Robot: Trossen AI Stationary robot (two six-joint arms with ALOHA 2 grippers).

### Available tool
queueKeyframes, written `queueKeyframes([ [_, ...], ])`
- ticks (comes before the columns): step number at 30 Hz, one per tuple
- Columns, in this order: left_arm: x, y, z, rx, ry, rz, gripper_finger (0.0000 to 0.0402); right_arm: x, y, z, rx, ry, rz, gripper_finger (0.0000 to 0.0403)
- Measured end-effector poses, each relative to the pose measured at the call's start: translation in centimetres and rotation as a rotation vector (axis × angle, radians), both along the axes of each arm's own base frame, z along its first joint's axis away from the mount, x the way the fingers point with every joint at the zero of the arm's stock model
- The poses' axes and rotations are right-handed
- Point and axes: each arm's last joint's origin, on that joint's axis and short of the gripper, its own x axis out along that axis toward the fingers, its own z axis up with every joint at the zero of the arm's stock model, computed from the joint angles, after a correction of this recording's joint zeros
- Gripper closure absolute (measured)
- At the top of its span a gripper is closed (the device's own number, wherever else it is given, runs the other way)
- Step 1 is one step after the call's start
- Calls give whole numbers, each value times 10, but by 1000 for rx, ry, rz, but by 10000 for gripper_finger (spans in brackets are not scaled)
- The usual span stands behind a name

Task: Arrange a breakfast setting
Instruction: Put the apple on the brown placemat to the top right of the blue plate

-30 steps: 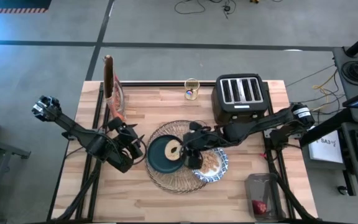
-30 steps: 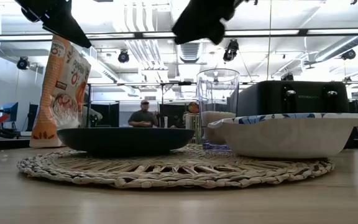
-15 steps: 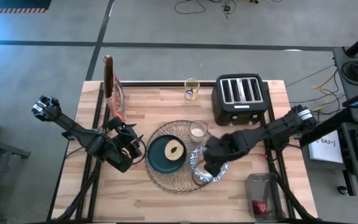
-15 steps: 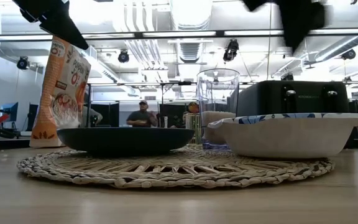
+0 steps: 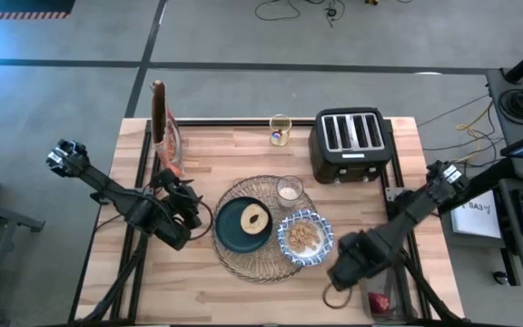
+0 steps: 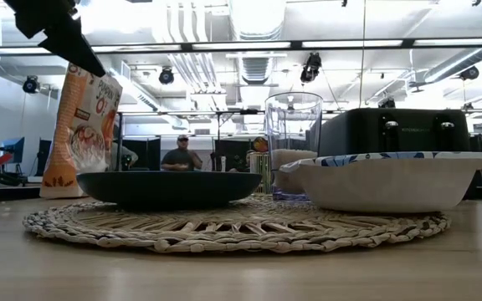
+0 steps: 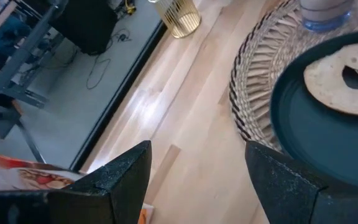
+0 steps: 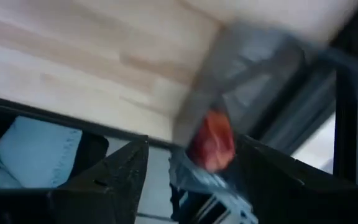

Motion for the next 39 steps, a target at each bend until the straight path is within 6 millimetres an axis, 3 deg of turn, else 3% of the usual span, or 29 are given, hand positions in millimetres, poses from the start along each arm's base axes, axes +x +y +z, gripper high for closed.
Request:
queueKeyframes([
  [11, -1, 1, 0, 20, 2, 4, 159, -37, 43, -4, 27, 115, -74, 149],
  [24, -1, 1, 0, -7, -35, 36, 159, -46, 60, -32, 77, 95, 12, 150],
  [39, 0, 1, 1, -23, -57, 48, 159, -56, 64, -67, 98, 77, 51, 154],
])
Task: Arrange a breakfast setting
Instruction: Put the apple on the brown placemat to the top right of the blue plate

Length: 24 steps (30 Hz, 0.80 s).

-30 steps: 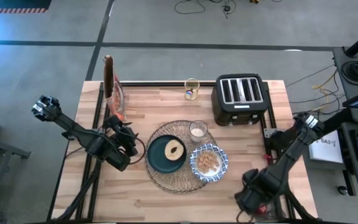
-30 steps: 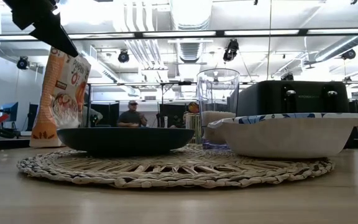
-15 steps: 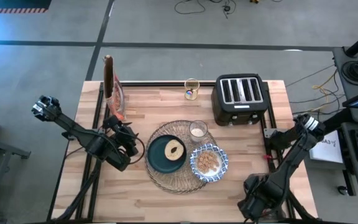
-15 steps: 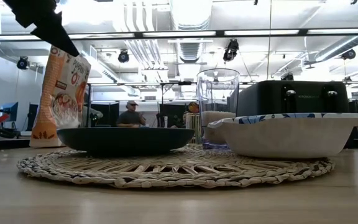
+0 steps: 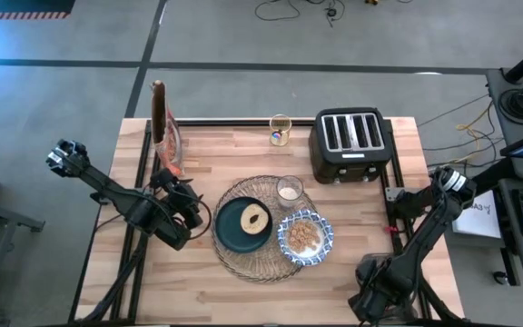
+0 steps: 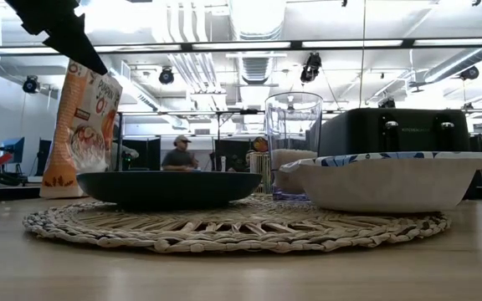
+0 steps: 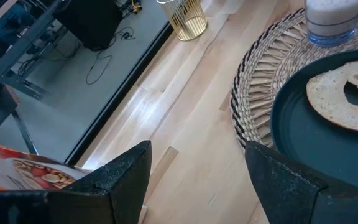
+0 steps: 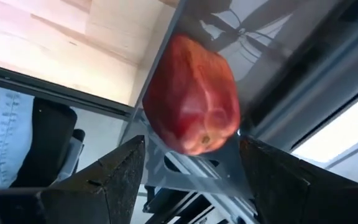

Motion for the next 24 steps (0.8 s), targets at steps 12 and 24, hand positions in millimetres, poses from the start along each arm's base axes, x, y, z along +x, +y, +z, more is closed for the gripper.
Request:
queueKeyframes([
  [12, 0, 0, 0, 0, 0, 0, 159, -5, -6, -29, 30, -7, 26, 154],
  [24, 0, 0, 0, 9, 0, -2, 159, -8, -8, -41, 82, -2, 97, 178],
])
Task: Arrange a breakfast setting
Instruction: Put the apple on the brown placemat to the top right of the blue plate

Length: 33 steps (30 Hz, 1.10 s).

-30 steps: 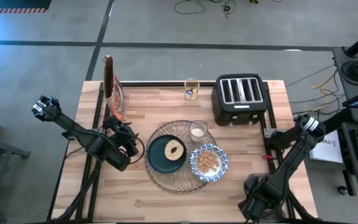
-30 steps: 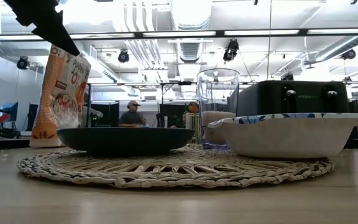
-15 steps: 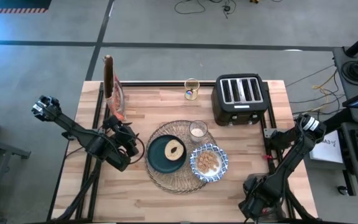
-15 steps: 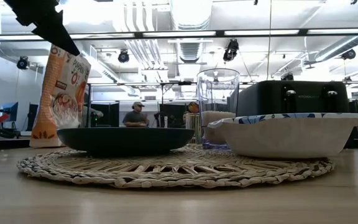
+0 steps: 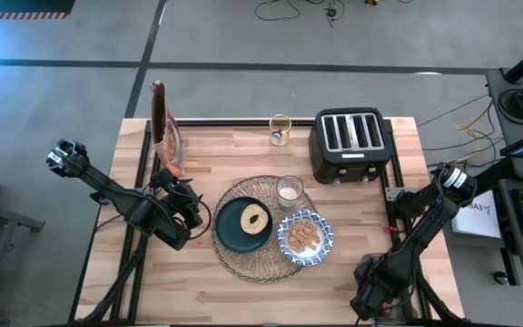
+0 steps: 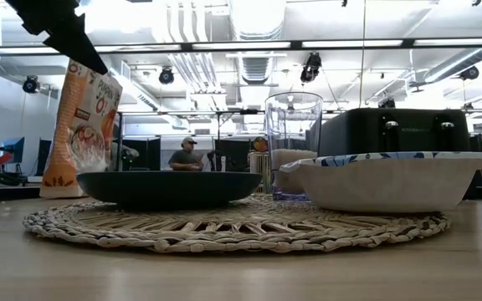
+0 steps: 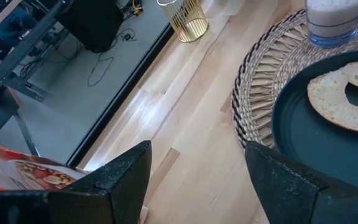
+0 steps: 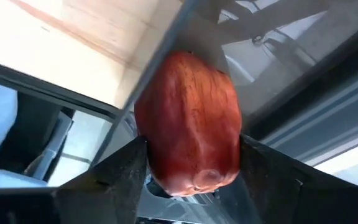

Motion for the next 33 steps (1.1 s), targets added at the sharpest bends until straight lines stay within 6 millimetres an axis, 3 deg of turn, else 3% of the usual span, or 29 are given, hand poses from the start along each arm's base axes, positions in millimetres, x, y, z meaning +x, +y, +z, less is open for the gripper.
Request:
queueKeyframes([
  [6, 0, 0, 0, 3, 1, -1, 159, 1, 2, 4, 20, -10, 27, 227],
  [11, 0, 0, 0, 11, 11, -10, 159, 4, 6, 12, 52, -18, 43, 233],
  [19, 0, 0, 0, 12, 11, -10, 159, 5, 9, 51, 152, -88, 51, 233],
  [27, 4, -2, 2, 25, -62, -5, 159, -11, -14, 102, 103, -115, -1, 233],
  [33, 14, -10, 4, -13, -127, -60, 159, -17, -44, 134, -128, -493, -38, 234],
])
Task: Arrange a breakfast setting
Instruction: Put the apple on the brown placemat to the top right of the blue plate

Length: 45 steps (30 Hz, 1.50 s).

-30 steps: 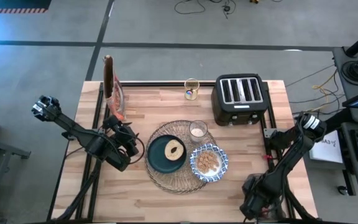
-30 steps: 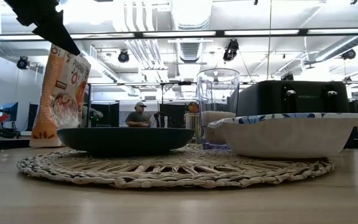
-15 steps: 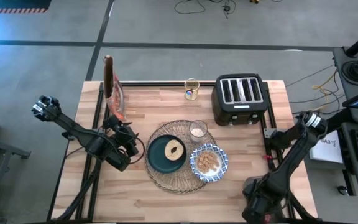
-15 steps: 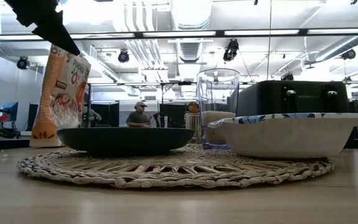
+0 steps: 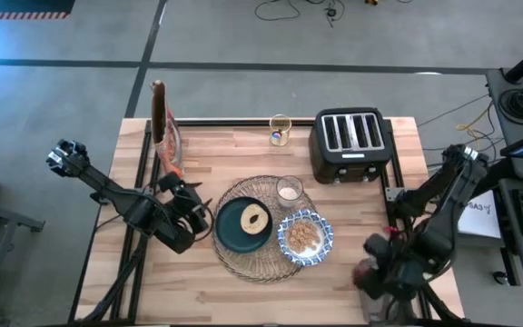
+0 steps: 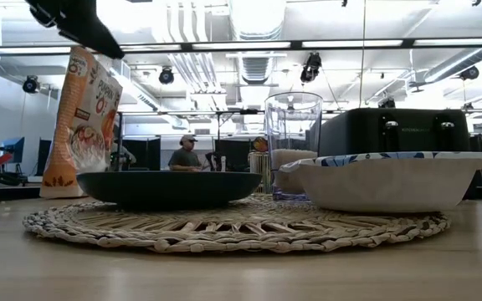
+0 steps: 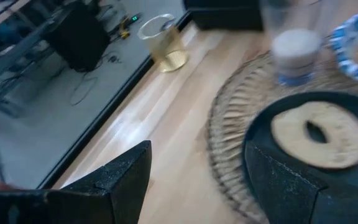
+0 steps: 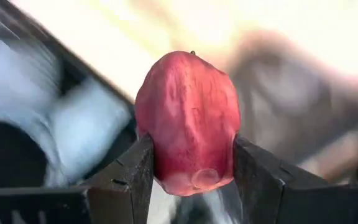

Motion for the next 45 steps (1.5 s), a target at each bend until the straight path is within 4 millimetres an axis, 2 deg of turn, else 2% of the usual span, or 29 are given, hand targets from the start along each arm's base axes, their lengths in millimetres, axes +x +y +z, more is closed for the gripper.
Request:
queueKeyframes([
  [5, 11, -8, 5, -25, -56, -80, 159, 3, -20, 16, -339, -437, 10, 234],
  [8, 19, -13, 10, -27, -105, -127, 159, 8, -26, 20, -563, -590, 90, 234],
  [12, 28, -19, 19, -30, -179, -188, 159, 18, -31, 19, -832, -668, 188, 229],
  [17, 41, -29, 28, -28, -251, -291, 159, 35, -33, 11, -1008, -612, 358, 227],
  [25, 50, -28, 31, 34, -269, -315, 159, 51, -49, 8, -1130, -523, 464, 226],
  [30, 54, -29, 36, 46, -296, -372, 159, 56, -69, 17, -1190, -508, 420, 225],
  [35, 56, -23, 25, 22, -385, -423, 159, 71, -80, 13, -1279, -473, 430, 225],
  [40, 54, -3, 7, 19, -620, -575, 161, 91, -91, 7, -1321, -476, 434, 225],
  [45, 47, 12, -11, 76, -746, -629, 172, 113, -95, 11, -1306, -611, 391, 225],
])
